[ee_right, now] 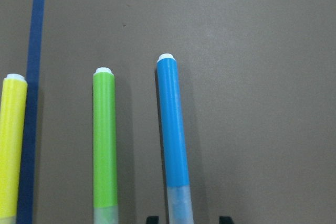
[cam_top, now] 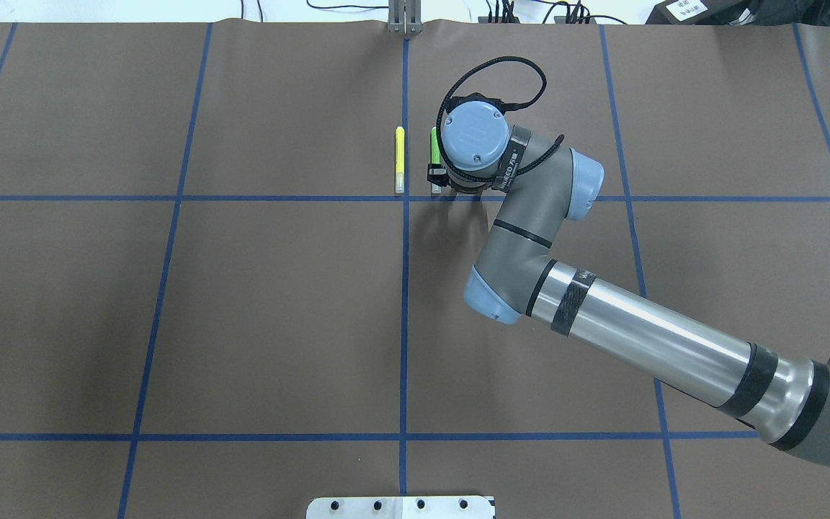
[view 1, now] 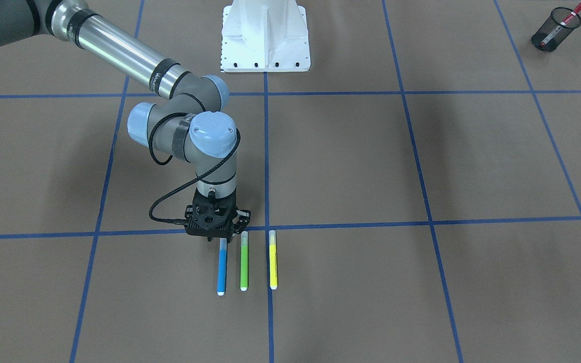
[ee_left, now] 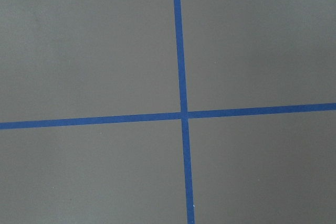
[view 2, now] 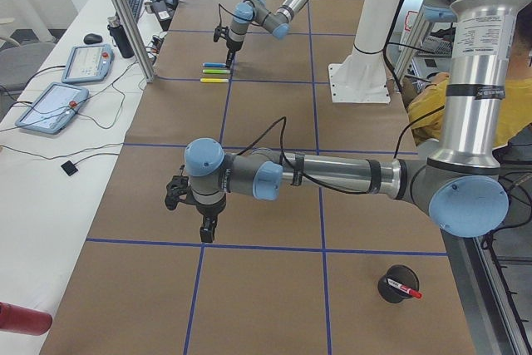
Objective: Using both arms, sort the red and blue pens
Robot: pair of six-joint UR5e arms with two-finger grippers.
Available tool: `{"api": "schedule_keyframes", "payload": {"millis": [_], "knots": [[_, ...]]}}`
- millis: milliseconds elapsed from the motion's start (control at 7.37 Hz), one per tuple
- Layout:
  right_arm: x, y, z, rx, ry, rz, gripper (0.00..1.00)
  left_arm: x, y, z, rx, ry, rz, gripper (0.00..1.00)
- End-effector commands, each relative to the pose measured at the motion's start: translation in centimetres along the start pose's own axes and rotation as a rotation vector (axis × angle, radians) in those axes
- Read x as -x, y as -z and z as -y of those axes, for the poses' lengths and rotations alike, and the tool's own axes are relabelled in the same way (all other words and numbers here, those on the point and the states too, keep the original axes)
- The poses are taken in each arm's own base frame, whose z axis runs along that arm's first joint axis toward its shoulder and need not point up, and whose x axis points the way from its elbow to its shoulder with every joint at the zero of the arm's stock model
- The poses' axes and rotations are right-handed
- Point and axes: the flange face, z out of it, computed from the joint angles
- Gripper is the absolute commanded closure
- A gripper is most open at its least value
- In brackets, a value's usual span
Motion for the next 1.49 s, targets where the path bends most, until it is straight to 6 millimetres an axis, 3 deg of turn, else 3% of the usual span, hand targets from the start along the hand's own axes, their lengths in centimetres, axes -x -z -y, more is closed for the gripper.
{"api": "schedule_keyframes", "payload": {"millis": [0, 407, 543, 679, 1086, 1221, 1357], "knots": [[0.0, -0.1, 0.0, 0.002, 0.002, -0.004, 0.59, 0.0, 0.0, 0.0, 0.0, -0.001, 0.0, 0.0], [0.3, 0.0, -0.3, 0.004, 0.001, 0.0, 0.69, 0.0, 0.1, 0.0, -0.002, -0.001, 0.0, 0.0], [0.3, 0.0, -0.3, 0.004, 0.001, 0.0, 0.91, 0.0, 0.1, 0.0, -0.002, -0.001, 0.0, 0.0], [0.6, 0.3, -0.2, 0.001, 0.003, 0.005, 1.0, 0.0, 0.0, 0.0, -0.004, -0.001, 0.0, 0.0], [1.3, 3.6, 1.2, -0.017, 0.009, 0.049, 1.0, -0.2, 0.2, 0.1, -0.007, -0.005, -0.001, 0.0], [0.5, 5.7, 2.6, -0.015, 0.029, 0.033, 1.0, -0.2, 0.3, 0.1, -0.008, -0.006, -0.001, 0.0], [-1.8, 8.5, 4.0, 0.021, 0.094, 0.043, 1.0, -0.3, 0.3, 0.1, -0.011, -0.006, -0.001, 0.0]]}}
